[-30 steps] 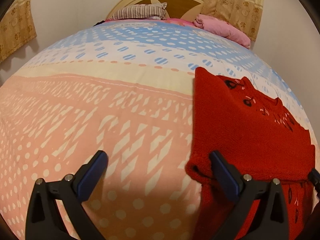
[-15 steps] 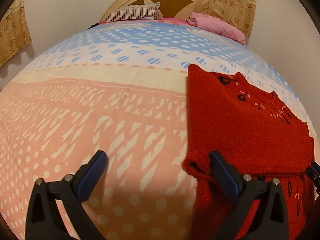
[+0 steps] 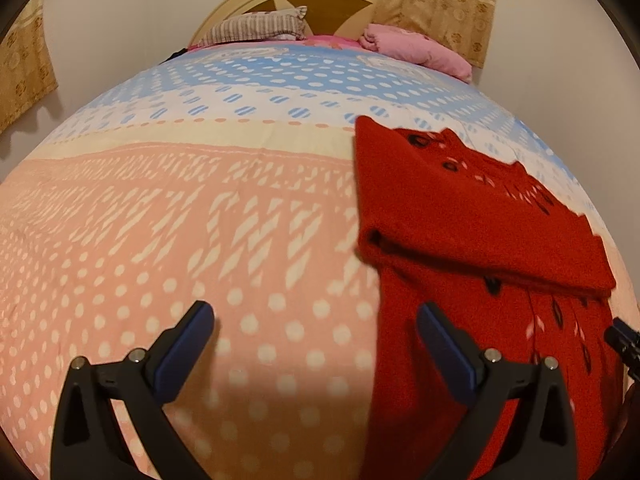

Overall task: Fold small clothes
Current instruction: 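Move both open tools back along the cardigan to its hem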

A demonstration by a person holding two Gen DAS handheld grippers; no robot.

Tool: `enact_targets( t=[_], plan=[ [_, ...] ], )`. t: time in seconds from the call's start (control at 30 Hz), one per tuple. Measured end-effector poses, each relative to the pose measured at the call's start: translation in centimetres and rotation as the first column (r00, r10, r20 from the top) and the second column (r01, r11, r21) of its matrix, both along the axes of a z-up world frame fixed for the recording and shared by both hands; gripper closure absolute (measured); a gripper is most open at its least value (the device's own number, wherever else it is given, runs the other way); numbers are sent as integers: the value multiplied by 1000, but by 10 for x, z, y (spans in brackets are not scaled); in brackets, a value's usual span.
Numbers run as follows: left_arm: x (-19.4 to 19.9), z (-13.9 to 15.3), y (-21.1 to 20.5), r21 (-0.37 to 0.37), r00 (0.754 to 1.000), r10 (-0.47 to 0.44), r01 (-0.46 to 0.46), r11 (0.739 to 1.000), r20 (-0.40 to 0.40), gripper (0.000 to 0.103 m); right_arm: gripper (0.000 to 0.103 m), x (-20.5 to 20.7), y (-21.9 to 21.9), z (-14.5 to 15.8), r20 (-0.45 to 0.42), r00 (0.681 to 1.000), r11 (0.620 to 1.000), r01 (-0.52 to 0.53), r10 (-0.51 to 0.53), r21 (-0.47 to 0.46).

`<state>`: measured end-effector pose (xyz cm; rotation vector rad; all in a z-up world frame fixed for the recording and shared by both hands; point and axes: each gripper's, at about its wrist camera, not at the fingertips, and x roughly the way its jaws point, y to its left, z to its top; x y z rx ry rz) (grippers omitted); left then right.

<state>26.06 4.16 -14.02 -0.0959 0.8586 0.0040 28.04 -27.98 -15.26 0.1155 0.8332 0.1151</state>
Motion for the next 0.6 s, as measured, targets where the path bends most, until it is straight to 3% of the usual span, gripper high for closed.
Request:
enact_targets(
  t=[0.6],
  plan=[
    [-67,19,-15,41,994,-70,67,997,79,0,30,-63,13,-4,27,999,997,-32,34,-70]
  ],
)
